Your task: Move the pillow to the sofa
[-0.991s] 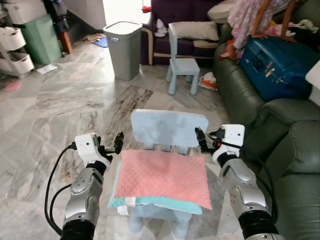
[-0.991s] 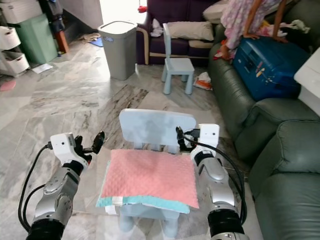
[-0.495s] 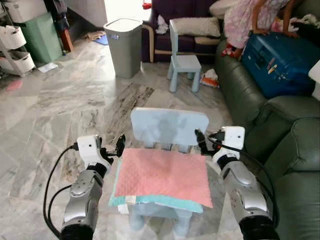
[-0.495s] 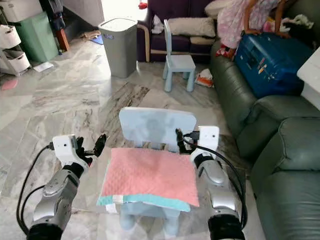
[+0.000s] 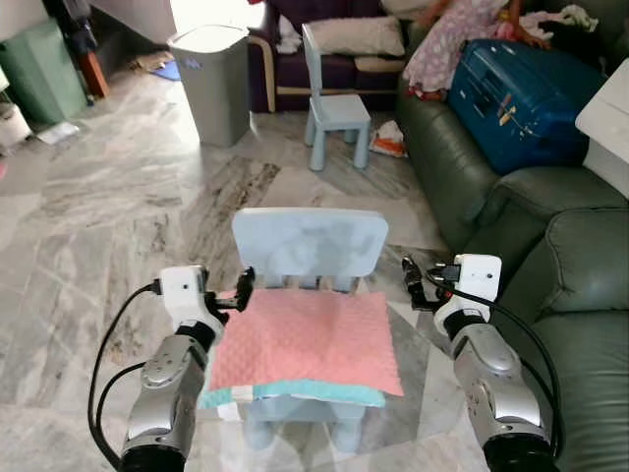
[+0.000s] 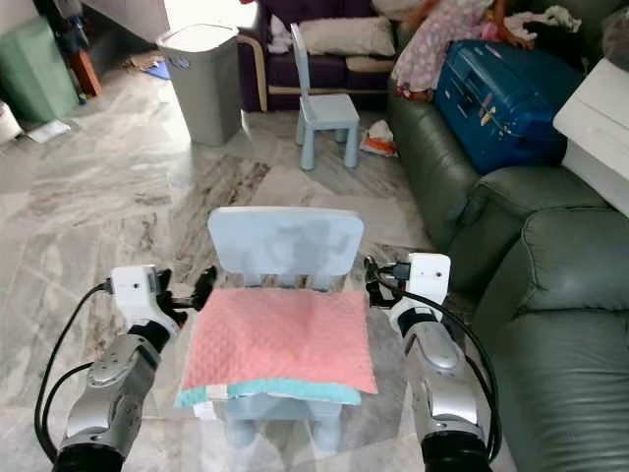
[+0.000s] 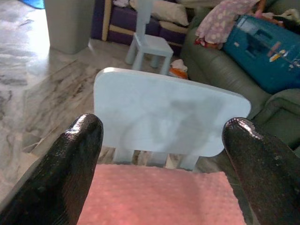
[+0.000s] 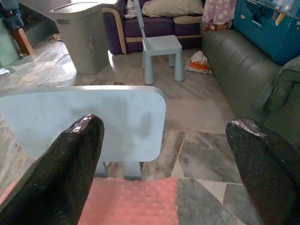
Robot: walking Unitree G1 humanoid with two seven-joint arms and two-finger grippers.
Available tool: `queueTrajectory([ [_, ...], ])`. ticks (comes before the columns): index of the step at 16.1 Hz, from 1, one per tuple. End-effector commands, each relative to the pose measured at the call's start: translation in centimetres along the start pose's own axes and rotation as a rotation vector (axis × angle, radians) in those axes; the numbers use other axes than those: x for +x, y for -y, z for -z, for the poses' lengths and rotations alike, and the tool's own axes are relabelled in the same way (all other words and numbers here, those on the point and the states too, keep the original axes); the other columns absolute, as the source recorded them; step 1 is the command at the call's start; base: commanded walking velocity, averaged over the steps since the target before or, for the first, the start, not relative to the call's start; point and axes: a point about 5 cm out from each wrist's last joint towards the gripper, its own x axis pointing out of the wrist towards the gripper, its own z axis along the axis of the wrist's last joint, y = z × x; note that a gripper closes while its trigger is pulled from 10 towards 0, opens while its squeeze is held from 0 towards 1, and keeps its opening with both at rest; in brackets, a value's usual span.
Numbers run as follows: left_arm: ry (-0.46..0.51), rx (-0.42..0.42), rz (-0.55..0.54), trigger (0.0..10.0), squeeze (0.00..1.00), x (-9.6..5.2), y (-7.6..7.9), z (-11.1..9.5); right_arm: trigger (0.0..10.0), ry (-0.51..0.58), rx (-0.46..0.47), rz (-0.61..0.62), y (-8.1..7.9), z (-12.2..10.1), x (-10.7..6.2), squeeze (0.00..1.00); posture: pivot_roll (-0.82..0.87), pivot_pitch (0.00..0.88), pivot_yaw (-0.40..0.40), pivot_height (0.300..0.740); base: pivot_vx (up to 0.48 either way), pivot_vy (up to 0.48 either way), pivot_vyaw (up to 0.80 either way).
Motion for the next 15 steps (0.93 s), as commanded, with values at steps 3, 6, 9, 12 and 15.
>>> queueTrajectory([
  [3, 0.000, 0.014, -0.011, 10.0, 0.00, -0.27, -0.21, -0.14, 10.0, 0.021, -0.011, -0.024, -0.55, -0.70, 0.05, 0.00, -0.10, 0.061, -0.017, 0.740, 0.000, 0.000, 0.00],
  [6, 0.002, 0.015, -0.015, 10.0, 0.00, -0.30, -0.13, -0.11, 10.0, 0.025, -0.021, -0.035, -0.63, -0.95, 0.22, 0.00, -0.10, 0.057, -0.025, 0.740, 0.000, 0.000, 0.00],
  [9, 0.001, 0.019, -0.021, 10.0, 0.00, -0.50, -0.24, 0.00, 10.0, 0.026, -0.030, -0.046, -0.71, -0.98, 0.11, 0.00, -0.11, 0.057, -0.028, 0.740, 0.000, 0.000, 0.00],
  [12, -0.005, 0.019, -0.025, 10.0, 0.00, -0.75, -0.28, 0.24, 10.0, 0.022, -0.037, -0.058, -0.89, -0.90, -0.04, 0.00, -0.11, 0.061, -0.030, 0.740, 0.000, 0.000, 0.00],
  [15, -0.012, 0.018, -0.027, 10.0, 0.00, -0.97, -0.20, 0.47, 10.0, 0.021, -0.036, -0.072, -1.19, -0.86, -0.16, 0.00, -0.11, 0.074, -0.033, 0.740, 0.000, 0.000, 0.00],
])
